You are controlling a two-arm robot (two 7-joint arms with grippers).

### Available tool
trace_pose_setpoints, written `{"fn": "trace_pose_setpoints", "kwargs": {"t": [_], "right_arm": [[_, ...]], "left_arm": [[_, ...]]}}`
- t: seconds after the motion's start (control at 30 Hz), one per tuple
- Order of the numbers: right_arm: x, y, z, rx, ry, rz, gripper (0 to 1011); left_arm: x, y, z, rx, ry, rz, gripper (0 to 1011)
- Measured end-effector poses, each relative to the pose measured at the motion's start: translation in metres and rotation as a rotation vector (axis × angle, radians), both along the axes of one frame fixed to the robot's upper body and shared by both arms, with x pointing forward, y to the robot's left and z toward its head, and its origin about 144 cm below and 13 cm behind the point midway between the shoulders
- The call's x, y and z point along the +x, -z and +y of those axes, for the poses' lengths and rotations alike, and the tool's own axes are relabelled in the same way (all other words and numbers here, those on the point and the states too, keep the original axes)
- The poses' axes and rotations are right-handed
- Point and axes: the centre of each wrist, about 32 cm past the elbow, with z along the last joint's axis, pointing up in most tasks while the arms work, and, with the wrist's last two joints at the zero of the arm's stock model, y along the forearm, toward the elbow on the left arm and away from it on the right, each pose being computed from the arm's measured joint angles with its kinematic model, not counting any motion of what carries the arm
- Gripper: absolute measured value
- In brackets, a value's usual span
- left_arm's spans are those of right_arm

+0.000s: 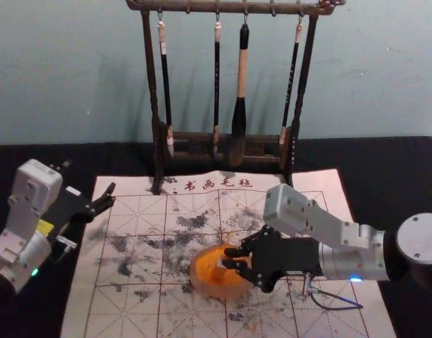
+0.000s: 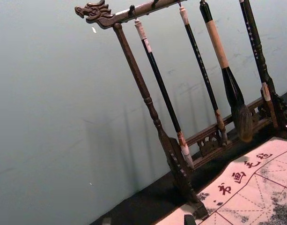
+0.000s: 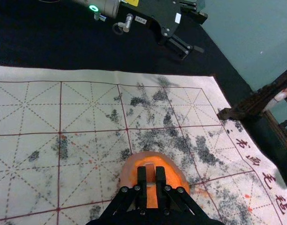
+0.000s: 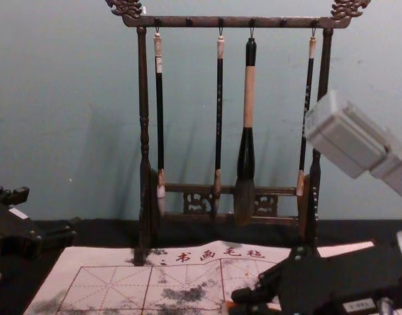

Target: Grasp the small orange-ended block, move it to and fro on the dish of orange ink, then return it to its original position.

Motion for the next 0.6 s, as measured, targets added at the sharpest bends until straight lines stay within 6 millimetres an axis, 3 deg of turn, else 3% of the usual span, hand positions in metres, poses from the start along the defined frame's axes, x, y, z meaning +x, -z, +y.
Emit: {"fn": "trace_pose_setpoints", "kwargs": {"t": [0.6], "right_arm": [[0.0104, -0.0017, -0.0065, -0.012, 0.053, -0.006, 85]], "left_arm": [[0.0, 0.0, 0.0, 0.0, 0.0, 0.0, 1001]]}}
